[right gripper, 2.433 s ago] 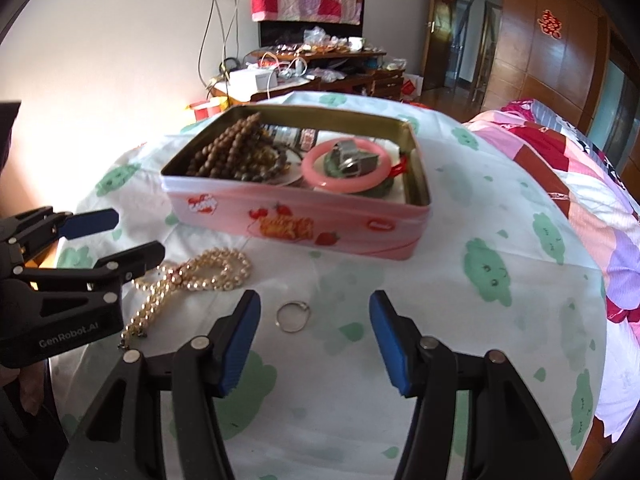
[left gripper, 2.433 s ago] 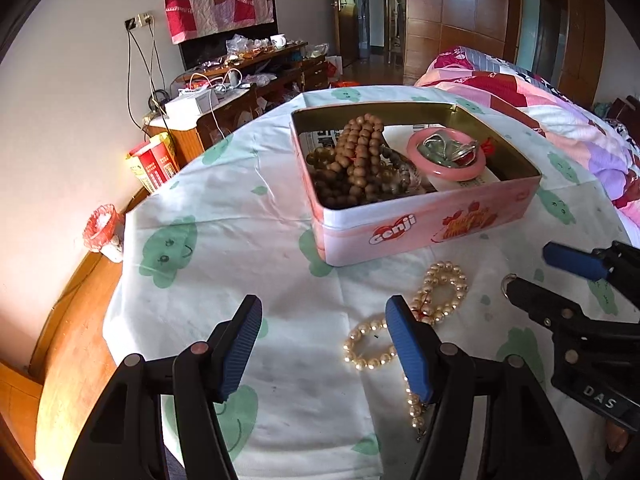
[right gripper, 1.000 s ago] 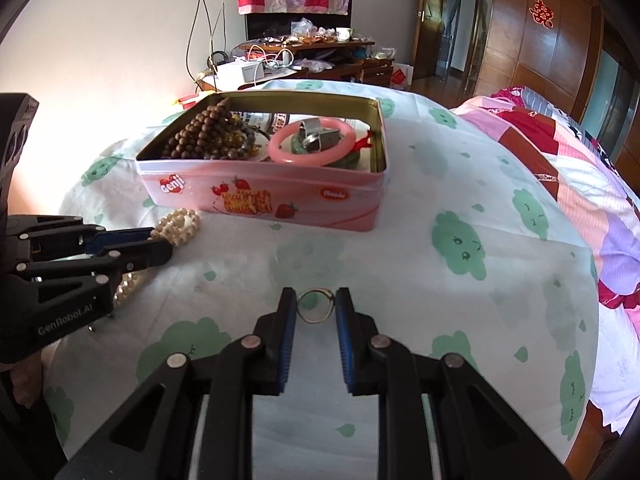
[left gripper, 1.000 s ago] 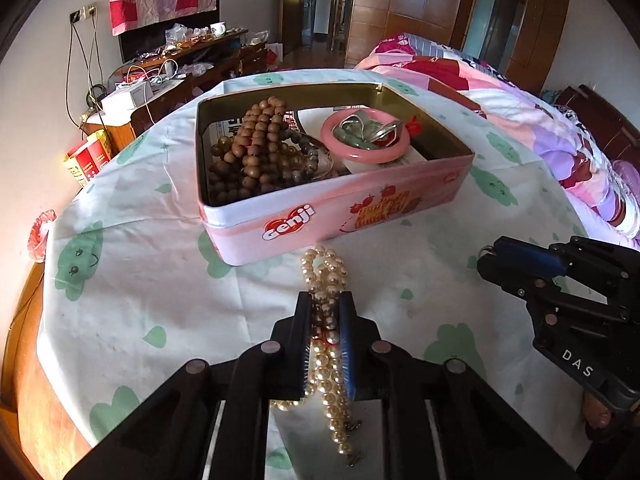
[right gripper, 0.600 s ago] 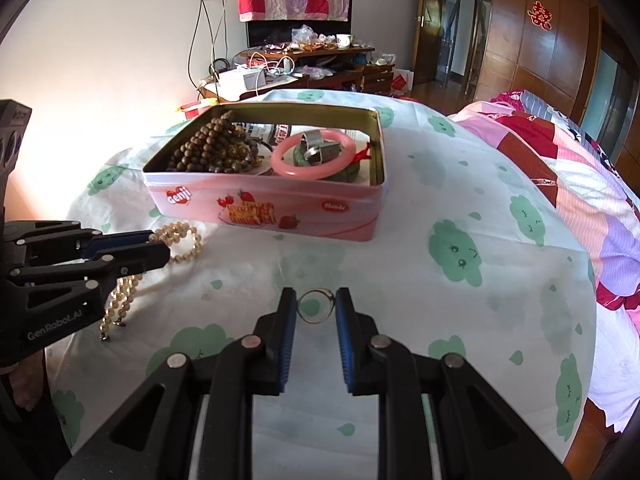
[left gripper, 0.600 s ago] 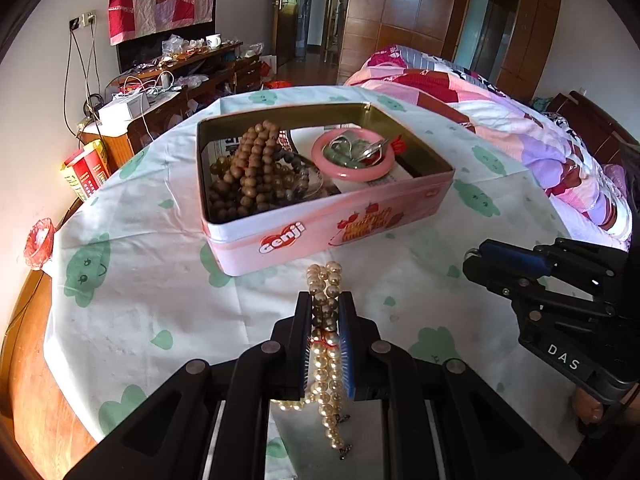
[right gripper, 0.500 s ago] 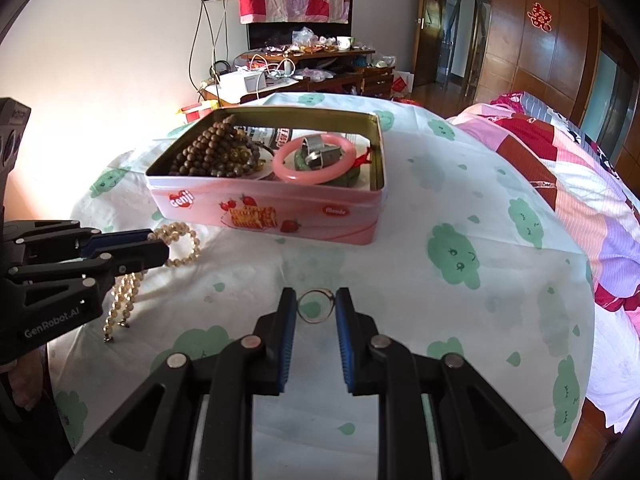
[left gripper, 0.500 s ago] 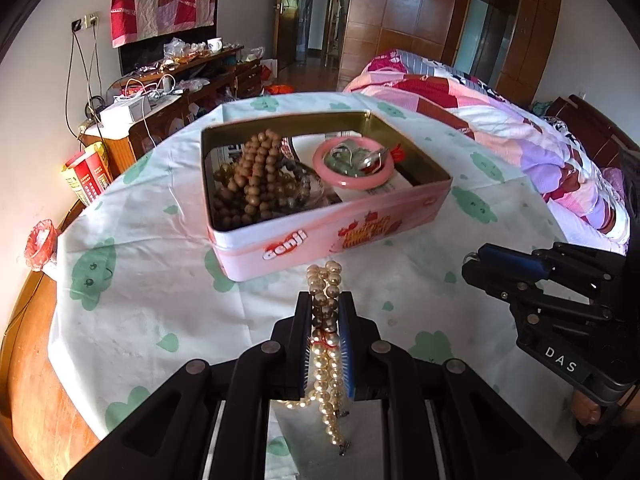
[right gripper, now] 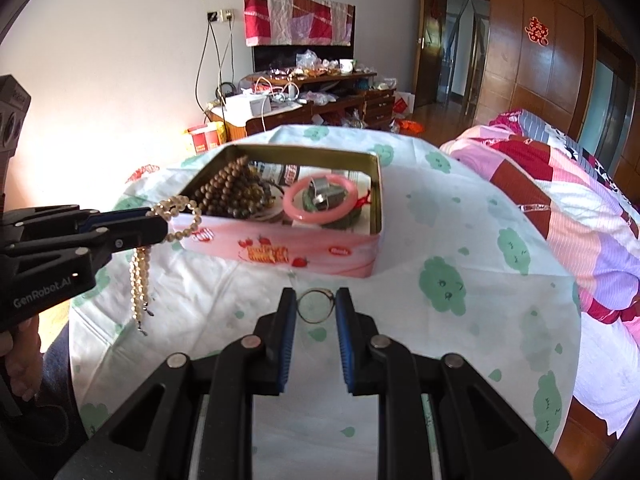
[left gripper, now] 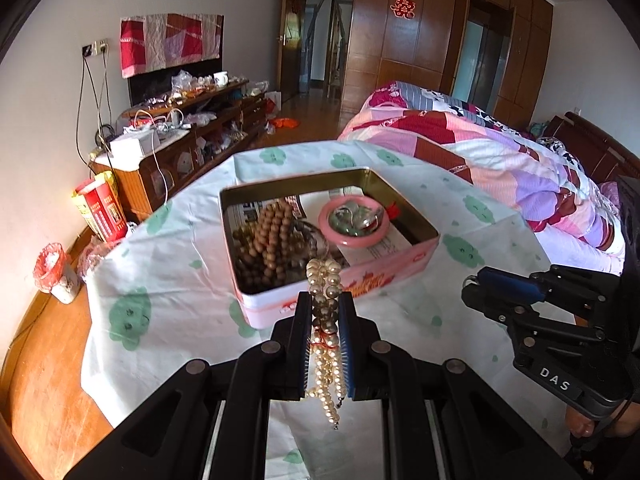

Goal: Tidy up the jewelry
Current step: 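Carry the pearl necklace and silver ring over the pink tin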

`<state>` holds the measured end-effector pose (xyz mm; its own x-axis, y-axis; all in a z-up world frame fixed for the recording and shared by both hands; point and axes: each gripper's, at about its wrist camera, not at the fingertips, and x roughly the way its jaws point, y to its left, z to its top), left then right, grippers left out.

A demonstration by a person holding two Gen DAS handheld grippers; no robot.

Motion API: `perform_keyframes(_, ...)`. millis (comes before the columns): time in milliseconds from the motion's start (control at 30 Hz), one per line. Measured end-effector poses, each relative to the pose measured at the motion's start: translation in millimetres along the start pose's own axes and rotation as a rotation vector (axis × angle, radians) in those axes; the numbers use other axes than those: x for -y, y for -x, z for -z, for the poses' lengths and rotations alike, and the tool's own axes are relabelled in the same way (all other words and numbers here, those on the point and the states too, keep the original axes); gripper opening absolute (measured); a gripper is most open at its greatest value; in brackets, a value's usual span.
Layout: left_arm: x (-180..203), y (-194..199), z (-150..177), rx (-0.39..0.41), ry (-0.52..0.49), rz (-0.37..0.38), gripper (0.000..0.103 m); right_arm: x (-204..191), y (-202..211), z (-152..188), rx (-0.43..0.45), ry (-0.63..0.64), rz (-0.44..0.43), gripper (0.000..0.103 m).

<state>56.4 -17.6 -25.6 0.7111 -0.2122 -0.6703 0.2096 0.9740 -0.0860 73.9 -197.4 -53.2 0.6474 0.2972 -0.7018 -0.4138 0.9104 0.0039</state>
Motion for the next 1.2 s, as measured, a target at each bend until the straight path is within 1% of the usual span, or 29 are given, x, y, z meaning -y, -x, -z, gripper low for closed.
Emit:
perform_keyframes(367, -1, 3, -9, 0.040, 0.011, -0.014, 0.012, 2, 10, -13, 0.070, 0.000, 0.004, 0.022)
perform_keyframes(800, 0, 3, -18, 0.086, -0.006, -0.045, 0.012, 8, 13, -20, 0.110, -0.012, 0.017, 0.022)
perform_keyframes(1200, -4, 0, -39, 0.140, -0.008, -0.078, 0.012, 13, 9, -38, 0.145, 0.000, 0.028, 0.022)
